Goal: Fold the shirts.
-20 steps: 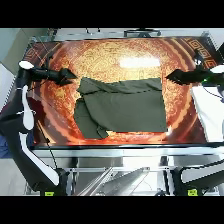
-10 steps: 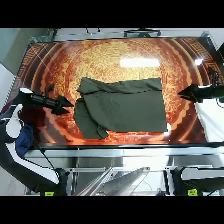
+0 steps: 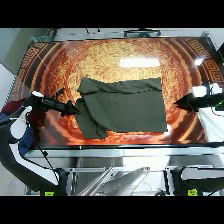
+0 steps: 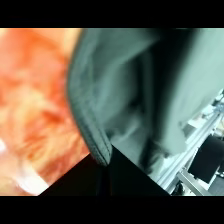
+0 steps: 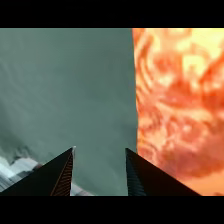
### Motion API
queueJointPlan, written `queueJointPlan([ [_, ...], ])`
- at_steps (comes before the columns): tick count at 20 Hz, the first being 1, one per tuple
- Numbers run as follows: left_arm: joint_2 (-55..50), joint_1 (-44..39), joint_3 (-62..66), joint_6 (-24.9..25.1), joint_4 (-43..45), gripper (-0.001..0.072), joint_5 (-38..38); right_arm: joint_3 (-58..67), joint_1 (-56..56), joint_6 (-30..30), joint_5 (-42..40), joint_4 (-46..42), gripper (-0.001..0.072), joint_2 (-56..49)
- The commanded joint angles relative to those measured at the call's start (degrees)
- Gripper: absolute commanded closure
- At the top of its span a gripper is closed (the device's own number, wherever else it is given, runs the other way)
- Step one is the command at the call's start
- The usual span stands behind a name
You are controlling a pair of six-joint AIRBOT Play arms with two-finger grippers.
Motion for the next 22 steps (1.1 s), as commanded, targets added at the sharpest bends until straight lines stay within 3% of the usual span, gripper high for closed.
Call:
queueJointPlan([
  [1,0.1,-0.8,3.2,0.8,-0.6,0.0688,-3.3,-5.0,0.4,-0.1,-1.4,-3.4,0.0335,0.0],
  [11,0.1,-0.7,8.2,-0.3,-0.6,0.0688,-9.9,-15.8,6.5,-0.4,-6.5,-4.4,0.0335,-1.2],
  [17,1.5,-0.7,5.5,-0.2,-0.6,0.0688,-11.0,-16.2,11.1,-0.5,-4.8,-4.0,0.0352,-1.7],
  [19,3.0,-0.7,5.5,-0.2,-0.8,0.0689,-10.9,-16.0,11.5,-0.7,-3.5,-3.3,0.0665,-1.1],
  [22,9.5,-0.7,5.5,-2.0,-0.9,0.0689,-11.0,-14.1,11.5,-1.4,-2.5,-0.2,0.0690,4.6],
])
